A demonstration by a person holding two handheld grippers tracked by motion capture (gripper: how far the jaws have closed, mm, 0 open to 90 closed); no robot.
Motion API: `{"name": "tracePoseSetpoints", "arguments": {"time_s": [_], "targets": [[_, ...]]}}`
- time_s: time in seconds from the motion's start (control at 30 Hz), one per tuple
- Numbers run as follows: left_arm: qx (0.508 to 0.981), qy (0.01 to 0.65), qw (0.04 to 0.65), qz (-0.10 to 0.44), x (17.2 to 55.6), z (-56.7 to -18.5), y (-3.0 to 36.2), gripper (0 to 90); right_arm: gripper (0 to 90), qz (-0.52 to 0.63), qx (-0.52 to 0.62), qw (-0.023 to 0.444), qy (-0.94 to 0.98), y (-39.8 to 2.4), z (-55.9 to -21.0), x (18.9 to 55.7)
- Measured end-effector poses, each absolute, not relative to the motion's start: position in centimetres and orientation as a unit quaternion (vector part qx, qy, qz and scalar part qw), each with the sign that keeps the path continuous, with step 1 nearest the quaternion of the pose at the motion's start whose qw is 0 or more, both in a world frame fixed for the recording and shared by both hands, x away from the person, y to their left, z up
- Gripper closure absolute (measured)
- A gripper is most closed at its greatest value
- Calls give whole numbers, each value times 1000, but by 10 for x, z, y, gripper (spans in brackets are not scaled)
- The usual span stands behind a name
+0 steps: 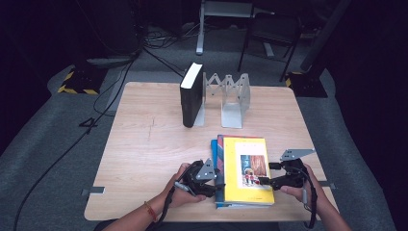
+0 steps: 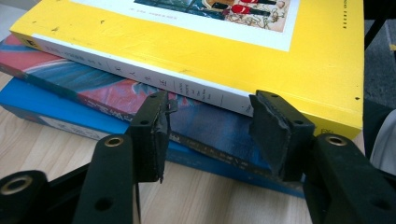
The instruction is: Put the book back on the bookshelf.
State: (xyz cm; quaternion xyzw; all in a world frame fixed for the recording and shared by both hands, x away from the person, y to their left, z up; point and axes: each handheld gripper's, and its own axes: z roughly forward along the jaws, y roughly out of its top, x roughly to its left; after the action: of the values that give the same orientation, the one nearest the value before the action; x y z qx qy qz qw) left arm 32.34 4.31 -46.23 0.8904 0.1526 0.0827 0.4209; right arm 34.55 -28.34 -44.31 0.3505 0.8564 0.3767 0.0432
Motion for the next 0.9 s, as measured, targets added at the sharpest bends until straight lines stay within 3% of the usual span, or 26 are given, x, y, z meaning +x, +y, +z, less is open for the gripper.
{"name": "tracePoseSetpoints", "arguments": {"time_s": [0.2, 0.3, 0.5, 0.63, 0.73, 0.83, 0.9], "targets": [[887, 158, 427, 77, 326, -463, 39, 448, 244, 376, 346, 45, 858, -286, -442, 350], [886, 161, 428, 79, 328, -462, 37, 423, 340, 380, 340, 72, 857, -287, -438, 348], [886, 159, 428, 82, 328, -463, 38, 399, 425, 390, 321, 93, 858, -289, -433, 345], [887, 163, 422, 90, 330, -463, 38, 430, 479, 405, 316, 92, 853, -292, -429, 346], [886, 176, 421, 86, 333, -466, 40, 431, 506, 416, 312, 66, 852, -295, -429, 352], [882, 188, 422, 90, 340, -467, 40, 429, 469, 411, 306, -22, 859, -298, -433, 369], [882, 193, 420, 93, 345, -466, 39, 428, 436, 406, 291, -16, 866, -289, -433, 376]]}}
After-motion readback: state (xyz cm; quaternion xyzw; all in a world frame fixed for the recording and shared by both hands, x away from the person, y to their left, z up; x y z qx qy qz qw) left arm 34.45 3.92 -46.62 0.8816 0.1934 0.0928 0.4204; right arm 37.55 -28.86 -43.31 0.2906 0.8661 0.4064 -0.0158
